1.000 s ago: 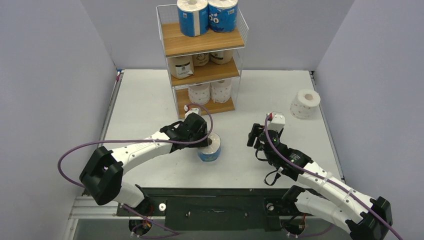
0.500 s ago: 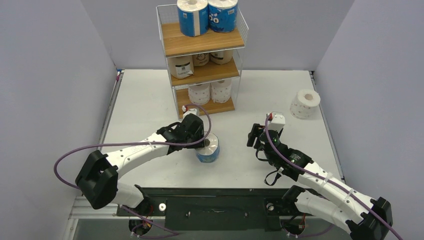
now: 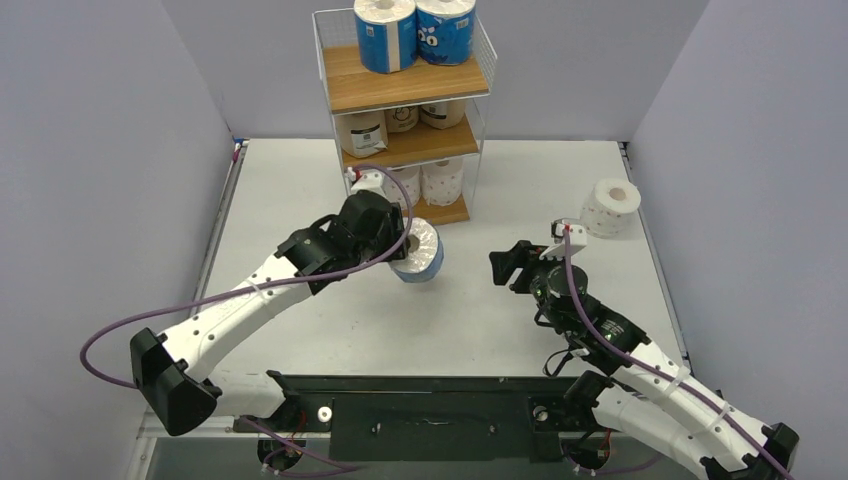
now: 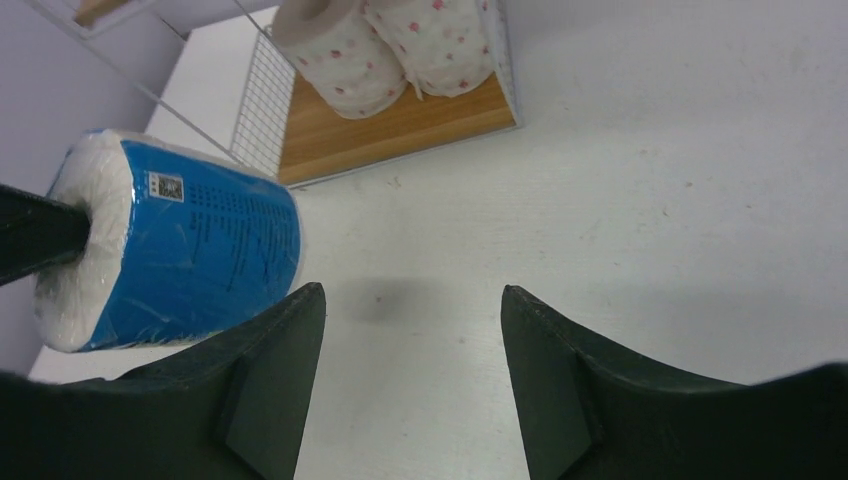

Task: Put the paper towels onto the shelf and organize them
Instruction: Pick up the paper towel from the center of the board, then place the paper towel on the shelf.

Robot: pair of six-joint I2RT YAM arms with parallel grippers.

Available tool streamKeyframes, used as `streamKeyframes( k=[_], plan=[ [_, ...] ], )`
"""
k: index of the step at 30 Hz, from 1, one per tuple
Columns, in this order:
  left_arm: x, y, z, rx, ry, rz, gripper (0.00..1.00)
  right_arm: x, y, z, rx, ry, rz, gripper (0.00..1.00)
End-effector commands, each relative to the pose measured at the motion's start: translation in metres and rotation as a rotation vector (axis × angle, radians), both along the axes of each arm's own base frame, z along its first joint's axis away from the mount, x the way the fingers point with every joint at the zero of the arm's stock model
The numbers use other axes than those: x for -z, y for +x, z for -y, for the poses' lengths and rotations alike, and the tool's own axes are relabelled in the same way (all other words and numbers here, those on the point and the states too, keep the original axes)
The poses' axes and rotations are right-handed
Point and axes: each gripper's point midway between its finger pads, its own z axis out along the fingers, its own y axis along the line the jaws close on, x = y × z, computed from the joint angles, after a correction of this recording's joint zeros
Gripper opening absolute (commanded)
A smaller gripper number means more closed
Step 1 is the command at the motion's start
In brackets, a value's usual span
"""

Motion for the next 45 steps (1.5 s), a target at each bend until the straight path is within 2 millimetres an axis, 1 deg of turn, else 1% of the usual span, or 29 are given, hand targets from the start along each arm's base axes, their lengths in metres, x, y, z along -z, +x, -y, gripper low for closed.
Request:
streamKeyframes(
  k=[1,2,3,8,11,13,14,15,17,18,21,22,23,26,28,29,30,31,32,33,34,35,36,37,38,39,40,41,45],
  plan=[
    [-0.092,0.012,-0.005,-0.028,-0.091,0.193,0.18,-0.051,0.003,-0.02,-0.069,0.156,0.122,0.61],
    [-0.107,0.013,-0.006,-0.032,-0.109,0.218,0.18,-0.058,0.003,-0.022,-0.073,0.171,0.133,0.61],
    [-0.112,0.013,-0.008,-0.037,-0.105,0.229,0.18,-0.059,0.004,-0.023,-0.073,0.177,0.13,0.61],
    [-0.163,0.017,-0.014,-0.058,-0.146,0.319,0.17,-0.078,0.002,-0.038,-0.154,0.189,0.149,0.64],
    [-0.184,0.022,-0.016,-0.073,-0.153,0.36,0.17,-0.094,-0.002,-0.05,-0.228,0.193,0.171,0.65],
    [-0.201,0.026,-0.018,-0.087,-0.166,0.39,0.18,-0.102,-0.001,-0.052,-0.234,0.195,0.198,0.65],
    [-0.215,0.026,-0.02,-0.092,-0.18,0.416,0.18,-0.111,0.0,-0.051,-0.231,0.21,0.232,0.65],
    [-0.218,0.03,-0.021,-0.106,-0.175,0.424,0.17,-0.116,0.002,-0.049,-0.217,0.219,0.252,0.65],
    [-0.243,0.033,-0.025,-0.125,-0.199,0.472,0.18,-0.132,0.005,-0.046,-0.195,0.247,0.311,0.65],
    [-0.245,0.037,-0.025,-0.134,-0.189,0.478,0.18,-0.133,0.007,-0.046,-0.19,0.244,0.319,0.65],
    [-0.269,0.042,-0.031,-0.156,-0.208,0.519,0.18,-0.146,0.015,-0.047,-0.166,0.226,0.349,0.65],
    [-0.27,0.046,-0.032,-0.165,-0.195,0.522,0.18,-0.154,0.016,-0.047,-0.155,0.226,0.363,0.65],
    [-0.28,0.046,-0.035,-0.172,-0.206,0.539,0.18,-0.155,0.02,-0.048,-0.146,0.206,0.368,0.65],
    [-0.294,0.053,-0.044,-0.212,-0.197,0.574,0.18,-0.174,0.024,-0.05,-0.115,0.187,0.41,0.65],
    [-0.311,0.055,-0.051,-0.235,-0.212,0.608,0.18,-0.186,0.026,-0.053,-0.101,0.172,0.44,0.65],
    [-0.313,0.056,-0.054,-0.242,-0.207,0.612,0.18,-0.186,0.028,-0.06,-0.106,0.152,0.446,0.65],
    [-0.318,0.059,-0.057,-0.257,-0.208,0.621,0.18,-0.195,0.03,-0.059,-0.086,0.156,0.462,0.65],
    [-0.319,0.061,-0.06,-0.263,-0.2,0.625,0.18,-0.194,0.034,-0.066,-0.087,0.139,0.463,0.65],
    [-0.322,0.064,-0.063,-0.276,-0.199,0.63,0.18,-0.204,0.036,-0.064,-0.064,0.149,0.479,0.64],
    [-0.323,0.066,-0.065,-0.281,-0.196,0.634,0.18,-0.202,0.04,-0.071,-0.063,0.126,0.48,0.64],
    [-0.325,0.069,-0.069,-0.295,-0.194,0.639,0.18,-0.211,0.042,-0.07,-0.041,0.136,0.501,0.64],
    [-0.325,0.072,-0.072,-0.307,-0.191,0.641,0.18,-0.212,0.047,-0.075,-0.037,0.113,0.509,0.64],
    [-0.328,0.073,-0.074,-0.312,-0.197,0.648,0.18,-0.21,0.051,-0.081,-0.04,0.088,0.514,0.64],
    [-0.328,0.077,-0.077,-0.321,-0.197,0.648,0.19,-0.221,0.052,-0.084,-0.047,0.091,0.531,0.64],
    [-0.333,0.078,-0.08,-0.326,-0.205,0.656,0.19,-0.219,0.057,-0.09,-0.058,0.056,0.535,0.64],
    [-0.33,0.084,-0.08,-0.329,-0.2,0.651,0.19,-0.227,0.057,-0.093,-0.067,0.056,0.55,0.64],
    [-0.335,0.084,-0.082,-0.333,-0.208,0.659,0.19,-0.225,0.061,-0.099,-0.074,0.035,0.549,0.64],
    [-0.333,0.091,-0.083,-0.338,-0.203,0.653,0.19,-0.234,0.061,-0.103,-0.089,0.045,0.566,0.64],
    [-0.335,0.101,-0.085,-0.344,-0.219,0.655,0.19,-0.246,0.067,-0.122,-0.144,0.051,0.609,0.64]
  ],
)
